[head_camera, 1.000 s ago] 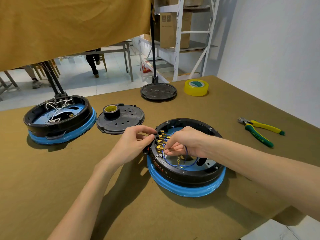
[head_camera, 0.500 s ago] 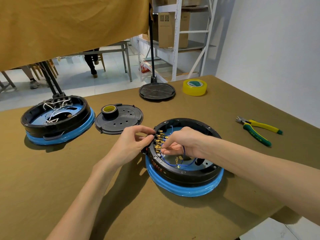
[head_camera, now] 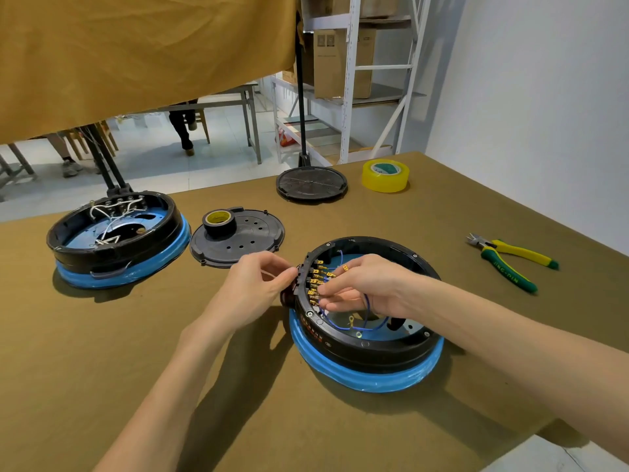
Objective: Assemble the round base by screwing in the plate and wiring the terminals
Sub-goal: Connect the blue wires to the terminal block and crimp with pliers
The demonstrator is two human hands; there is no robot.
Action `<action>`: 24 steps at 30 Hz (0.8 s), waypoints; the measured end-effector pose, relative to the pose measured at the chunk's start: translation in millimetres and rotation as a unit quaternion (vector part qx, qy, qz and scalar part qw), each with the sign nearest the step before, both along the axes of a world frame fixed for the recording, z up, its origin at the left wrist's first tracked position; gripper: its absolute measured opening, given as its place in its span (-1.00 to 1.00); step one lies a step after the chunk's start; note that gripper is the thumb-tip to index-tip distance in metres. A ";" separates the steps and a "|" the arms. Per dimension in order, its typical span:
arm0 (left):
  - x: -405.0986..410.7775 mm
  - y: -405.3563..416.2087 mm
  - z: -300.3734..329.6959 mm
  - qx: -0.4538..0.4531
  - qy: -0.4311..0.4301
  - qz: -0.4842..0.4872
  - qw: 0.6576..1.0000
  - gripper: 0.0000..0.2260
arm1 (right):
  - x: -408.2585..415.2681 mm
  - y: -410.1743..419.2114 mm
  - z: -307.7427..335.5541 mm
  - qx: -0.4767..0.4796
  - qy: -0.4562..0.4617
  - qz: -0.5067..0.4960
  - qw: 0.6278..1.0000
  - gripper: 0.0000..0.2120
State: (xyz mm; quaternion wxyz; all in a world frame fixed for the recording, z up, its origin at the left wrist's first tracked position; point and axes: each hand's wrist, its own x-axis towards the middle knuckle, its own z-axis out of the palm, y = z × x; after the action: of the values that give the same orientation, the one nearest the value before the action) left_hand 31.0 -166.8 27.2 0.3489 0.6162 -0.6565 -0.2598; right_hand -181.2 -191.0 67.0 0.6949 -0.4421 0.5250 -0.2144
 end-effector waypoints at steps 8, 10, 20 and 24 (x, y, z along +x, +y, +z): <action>1.1 7.6 14.7 0.066 -0.027 -0.002 0.997 -0.83 | 6.9 -1.6 -0.7 -0.044 0.030 -0.021 0.998 -0.50; 0.0 8.0 14.7 0.063 -0.025 0.003 0.998 -0.85 | 6.8 -2.1 -1.1 -0.051 0.041 -0.018 0.998 -0.51; -1.1 5.0 14.0 0.038 -0.072 -0.003 0.997 -0.87 | 9.7 -4.7 -3.5 -0.070 0.049 -0.010 0.996 -0.55; 2.5 3.0 12.4 0.062 -0.051 -0.010 0.997 -0.85 | -0.9 -9.9 2.5 -0.079 0.059 0.061 0.993 -0.68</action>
State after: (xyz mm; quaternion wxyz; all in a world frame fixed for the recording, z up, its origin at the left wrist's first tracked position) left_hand 33.6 -163.8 39.6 0.2735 0.6426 -0.6622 -0.2716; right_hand -182.1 -200.9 69.5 0.6375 -0.5391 0.5180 -0.1861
